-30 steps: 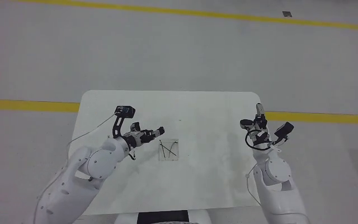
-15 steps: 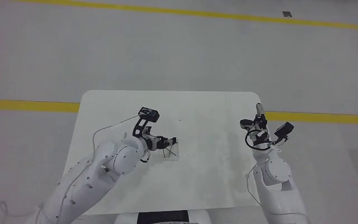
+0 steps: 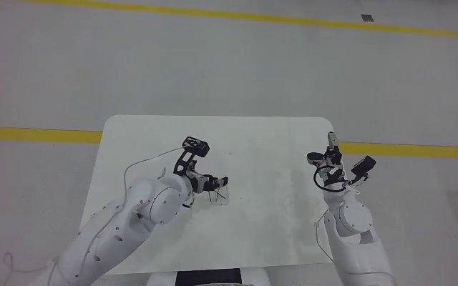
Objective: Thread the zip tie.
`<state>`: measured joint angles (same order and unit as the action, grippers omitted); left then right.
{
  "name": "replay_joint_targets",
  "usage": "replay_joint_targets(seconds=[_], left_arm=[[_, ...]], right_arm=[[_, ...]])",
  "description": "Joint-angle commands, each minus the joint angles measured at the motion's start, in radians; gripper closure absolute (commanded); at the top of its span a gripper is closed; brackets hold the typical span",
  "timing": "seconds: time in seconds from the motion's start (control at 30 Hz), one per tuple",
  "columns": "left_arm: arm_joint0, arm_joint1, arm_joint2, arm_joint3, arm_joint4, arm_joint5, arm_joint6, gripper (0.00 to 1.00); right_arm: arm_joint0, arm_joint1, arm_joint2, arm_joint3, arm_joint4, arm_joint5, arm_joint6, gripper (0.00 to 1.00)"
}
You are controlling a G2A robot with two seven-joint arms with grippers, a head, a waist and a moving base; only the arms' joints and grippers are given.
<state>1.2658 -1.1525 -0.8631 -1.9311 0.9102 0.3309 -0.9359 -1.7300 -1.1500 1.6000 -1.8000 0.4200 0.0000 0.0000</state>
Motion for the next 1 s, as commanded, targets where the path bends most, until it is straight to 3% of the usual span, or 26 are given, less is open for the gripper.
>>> replay_joint_targets(seconds=[0.0,0.13,0.3,0.7,0.83,0.97], left_arm=[[-0.043,-0.010,0.048,0.017,0.038,0.009,-0.047,0.00],[-0.110,-0.039,0.110,0.086,0.085,0.009,-0.118,0.00],[-0.134,-0.084,0.131,0.166,0.094,0.009,-0.154,0.00],[-0.127,-0.087,0.144,0.175,0.100,0.009,-0.135,0.00],[-0.141,-0.105,0.188,0.222,0.134,0.009,-0.144,0.00],[-0.155,-0.131,0.201,0.257,0.140,0.009,-0.159,0.00]], right_arm=[[0.000,0.000,0.000,0.000,0.000,0.000,0.000,0.00],[0.000,0.000,0.000,0.000,0.000,0.000,0.000,0.00],[0.000,0.000,0.000,0.000,0.000,0.000,0.000,0.00],[0.000,0.000,0.000,0.000,0.000,0.000,0.000,0.00],[0.000,0.000,0.000,0.000,0.000,0.000,0.000,0.00],[0.000,0.000,0.000,0.000,0.000,0.000,0.000,0.00]])
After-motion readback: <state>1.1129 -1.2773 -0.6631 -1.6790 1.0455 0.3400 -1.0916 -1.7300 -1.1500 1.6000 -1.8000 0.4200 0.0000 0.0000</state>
